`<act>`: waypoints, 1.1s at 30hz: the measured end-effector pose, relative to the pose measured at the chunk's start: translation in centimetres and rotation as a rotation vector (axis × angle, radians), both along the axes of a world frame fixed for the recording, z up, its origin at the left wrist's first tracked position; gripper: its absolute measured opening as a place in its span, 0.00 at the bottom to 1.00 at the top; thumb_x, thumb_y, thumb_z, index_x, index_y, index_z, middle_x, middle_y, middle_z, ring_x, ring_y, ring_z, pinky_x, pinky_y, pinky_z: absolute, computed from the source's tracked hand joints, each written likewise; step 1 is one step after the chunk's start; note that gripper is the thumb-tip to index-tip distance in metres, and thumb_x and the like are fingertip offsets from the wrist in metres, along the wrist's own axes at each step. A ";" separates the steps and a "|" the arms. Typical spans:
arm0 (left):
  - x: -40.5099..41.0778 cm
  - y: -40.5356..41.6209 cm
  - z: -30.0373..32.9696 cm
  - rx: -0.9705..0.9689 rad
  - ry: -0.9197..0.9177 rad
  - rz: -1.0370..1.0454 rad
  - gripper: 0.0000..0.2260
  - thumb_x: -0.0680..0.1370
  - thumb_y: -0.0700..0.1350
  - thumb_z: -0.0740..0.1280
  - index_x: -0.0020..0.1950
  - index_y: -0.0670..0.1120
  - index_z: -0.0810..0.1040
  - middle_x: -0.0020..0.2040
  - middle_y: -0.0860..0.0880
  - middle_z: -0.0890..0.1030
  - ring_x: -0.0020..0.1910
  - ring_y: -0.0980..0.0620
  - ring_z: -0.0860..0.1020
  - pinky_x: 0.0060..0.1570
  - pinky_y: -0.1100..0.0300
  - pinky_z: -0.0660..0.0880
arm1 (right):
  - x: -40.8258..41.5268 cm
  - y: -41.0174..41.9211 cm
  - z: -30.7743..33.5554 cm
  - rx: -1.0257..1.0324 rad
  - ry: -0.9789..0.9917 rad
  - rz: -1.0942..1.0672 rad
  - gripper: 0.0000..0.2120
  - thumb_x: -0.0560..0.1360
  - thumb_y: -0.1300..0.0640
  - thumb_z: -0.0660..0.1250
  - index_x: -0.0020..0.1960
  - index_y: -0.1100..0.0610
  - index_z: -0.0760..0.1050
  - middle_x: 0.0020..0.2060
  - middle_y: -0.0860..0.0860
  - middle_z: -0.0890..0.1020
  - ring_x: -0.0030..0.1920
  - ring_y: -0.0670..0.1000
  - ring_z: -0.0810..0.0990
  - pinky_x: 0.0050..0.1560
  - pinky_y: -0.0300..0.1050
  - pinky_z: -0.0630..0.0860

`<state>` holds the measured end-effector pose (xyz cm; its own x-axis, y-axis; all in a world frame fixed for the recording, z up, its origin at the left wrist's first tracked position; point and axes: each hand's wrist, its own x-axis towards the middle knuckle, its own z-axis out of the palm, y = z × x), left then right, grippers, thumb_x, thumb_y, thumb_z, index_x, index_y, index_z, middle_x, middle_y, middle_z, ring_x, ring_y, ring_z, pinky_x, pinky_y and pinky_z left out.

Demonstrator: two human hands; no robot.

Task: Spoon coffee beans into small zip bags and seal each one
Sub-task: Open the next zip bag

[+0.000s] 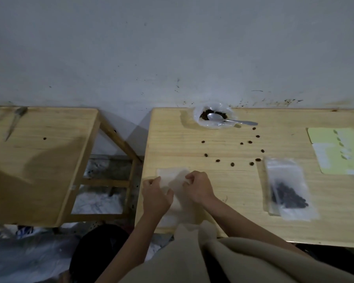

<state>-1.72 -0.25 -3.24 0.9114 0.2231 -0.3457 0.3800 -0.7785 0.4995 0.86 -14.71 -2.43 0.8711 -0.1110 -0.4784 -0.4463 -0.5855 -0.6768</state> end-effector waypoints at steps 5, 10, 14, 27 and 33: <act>-0.1 -0.1 -0.1 -0.028 -0.095 -0.010 0.25 0.70 0.50 0.66 0.63 0.38 0.75 0.55 0.39 0.76 0.53 0.42 0.73 0.52 0.62 0.63 | -0.4 0.3 0.4 0.048 -0.061 -0.173 0.15 0.72 0.59 0.69 0.58 0.57 0.72 0.49 0.53 0.76 0.43 0.48 0.76 0.40 0.35 0.71; 0.7 -0.5 1.7 -0.253 -0.320 0.059 0.15 0.74 0.37 0.69 0.60 0.43 0.76 0.52 0.48 0.73 0.45 0.51 0.76 0.46 0.74 0.69 | 0.1 -0.4 1.9 0.202 -0.164 -0.358 0.05 0.75 0.55 0.67 0.47 0.54 0.73 0.33 0.49 0.75 0.33 0.47 0.74 0.35 0.39 0.70; 2.1 -0.8 3.8 -0.477 -0.361 0.076 0.17 0.73 0.34 0.70 0.56 0.53 0.77 0.51 0.53 0.75 0.44 0.57 0.77 0.43 0.73 0.73 | 0.9 -2.6 3.7 0.389 -0.164 -0.358 0.07 0.75 0.61 0.67 0.38 0.56 0.74 0.36 0.51 0.79 0.37 0.55 0.80 0.38 0.46 0.77; 5.4 -8.6 10.8 -0.469 -0.558 -0.080 0.09 0.72 0.39 0.73 0.47 0.52 0.79 0.51 0.53 0.75 0.50 0.67 0.74 0.48 0.76 0.69 | 3.4 -11.6 10.0 0.413 -0.286 -0.062 0.06 0.72 0.63 0.71 0.36 0.59 0.82 0.28 0.48 0.82 0.29 0.44 0.79 0.31 0.33 0.72; 6.4 -13.5 12.6 -0.701 -0.420 0.156 0.11 0.69 0.44 0.76 0.41 0.46 0.74 0.40 0.44 0.80 0.38 0.50 0.82 0.40 0.57 0.79 | 3.5 -13.1 11.5 0.396 -0.398 0.010 0.10 0.70 0.64 0.73 0.34 0.51 0.82 0.28 0.44 0.82 0.30 0.41 0.77 0.34 0.35 0.73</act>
<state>4.73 -13.74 9.38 0.9721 0.2167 -0.0894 0.1313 -0.1876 0.9734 4.38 -27.81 9.08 0.9930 0.0198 -0.1161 -0.1073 -0.2556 -0.9608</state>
